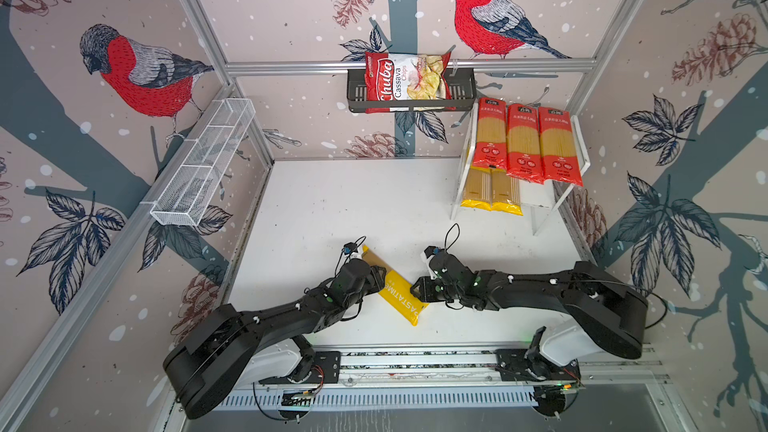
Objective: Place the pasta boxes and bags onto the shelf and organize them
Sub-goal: 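Grasp the bag's clear end with the left gripper beside the right gripper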
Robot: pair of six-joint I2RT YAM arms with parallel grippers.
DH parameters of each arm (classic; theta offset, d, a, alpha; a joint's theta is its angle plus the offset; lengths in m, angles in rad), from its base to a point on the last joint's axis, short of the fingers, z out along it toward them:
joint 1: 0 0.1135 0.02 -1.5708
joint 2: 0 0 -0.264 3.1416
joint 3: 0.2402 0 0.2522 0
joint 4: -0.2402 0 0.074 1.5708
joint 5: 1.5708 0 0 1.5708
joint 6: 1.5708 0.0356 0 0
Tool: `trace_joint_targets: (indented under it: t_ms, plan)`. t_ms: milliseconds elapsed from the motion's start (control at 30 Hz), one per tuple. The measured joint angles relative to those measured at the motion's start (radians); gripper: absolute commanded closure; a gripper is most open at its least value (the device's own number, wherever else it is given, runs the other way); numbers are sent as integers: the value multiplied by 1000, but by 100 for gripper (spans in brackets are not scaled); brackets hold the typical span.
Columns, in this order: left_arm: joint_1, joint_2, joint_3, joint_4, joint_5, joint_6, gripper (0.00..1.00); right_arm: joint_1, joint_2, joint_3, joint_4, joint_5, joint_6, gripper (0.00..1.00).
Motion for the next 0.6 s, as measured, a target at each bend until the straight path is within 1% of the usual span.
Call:
trace_joint_targets:
  t_ms: [133,233,433,600]
  plan:
    - [45,84,108,-27,27,36,46,9,0,-11,19,-15,22,65]
    - [50,90,150,-32,53,68,46,0,-11,-21,26,-18,26,63]
    - [55,-52,98,-115,47,80,46,-55,-56,-63,63,-35,48,57]
    - [47,-161,11,-185,45,67,44,-95,-45,-72,87,-60,48,57]
